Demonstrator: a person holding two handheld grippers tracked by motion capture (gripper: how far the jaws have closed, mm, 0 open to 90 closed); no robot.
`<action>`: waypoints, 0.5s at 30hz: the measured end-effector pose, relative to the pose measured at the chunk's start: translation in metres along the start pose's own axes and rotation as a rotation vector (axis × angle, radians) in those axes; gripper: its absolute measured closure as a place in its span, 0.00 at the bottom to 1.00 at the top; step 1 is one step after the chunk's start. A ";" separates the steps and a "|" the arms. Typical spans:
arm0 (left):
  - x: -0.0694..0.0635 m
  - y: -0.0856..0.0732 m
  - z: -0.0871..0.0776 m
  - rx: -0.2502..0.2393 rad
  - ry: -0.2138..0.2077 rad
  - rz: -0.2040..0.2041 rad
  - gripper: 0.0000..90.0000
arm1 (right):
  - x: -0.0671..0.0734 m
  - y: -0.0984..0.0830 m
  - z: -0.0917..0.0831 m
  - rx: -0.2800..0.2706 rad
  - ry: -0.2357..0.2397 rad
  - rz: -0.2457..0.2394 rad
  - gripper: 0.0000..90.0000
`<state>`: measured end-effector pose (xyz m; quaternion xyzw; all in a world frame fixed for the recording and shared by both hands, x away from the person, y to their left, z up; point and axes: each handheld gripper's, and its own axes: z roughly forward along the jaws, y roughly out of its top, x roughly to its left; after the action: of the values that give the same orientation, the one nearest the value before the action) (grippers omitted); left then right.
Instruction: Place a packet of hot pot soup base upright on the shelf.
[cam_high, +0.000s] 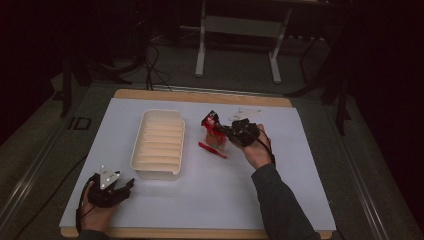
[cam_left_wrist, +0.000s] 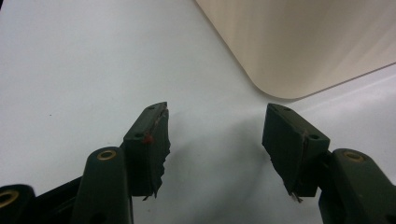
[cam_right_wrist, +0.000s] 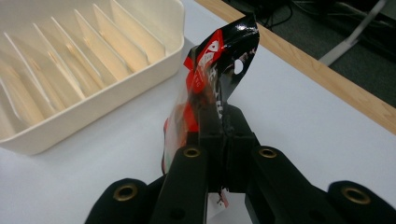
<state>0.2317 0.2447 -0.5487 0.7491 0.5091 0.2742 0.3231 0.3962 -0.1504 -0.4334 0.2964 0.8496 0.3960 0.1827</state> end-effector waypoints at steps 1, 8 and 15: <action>0.000 0.000 0.000 0.001 -0.001 0.000 0.46 | 0.000 0.001 -0.001 -0.004 0.002 -0.002 0.98; 0.000 0.000 0.000 0.000 0.000 0.000 0.46 | 0.002 0.006 -0.003 -0.018 0.005 -0.016 0.98; 0.000 0.000 0.000 0.000 -0.001 0.000 0.46 | 0.004 0.010 -0.002 -0.027 0.013 -0.035 0.98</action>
<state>0.2317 0.2448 -0.5487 0.7492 0.5090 0.2740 0.3234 0.3955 -0.1433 -0.4246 0.2767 0.8504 0.4060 0.1882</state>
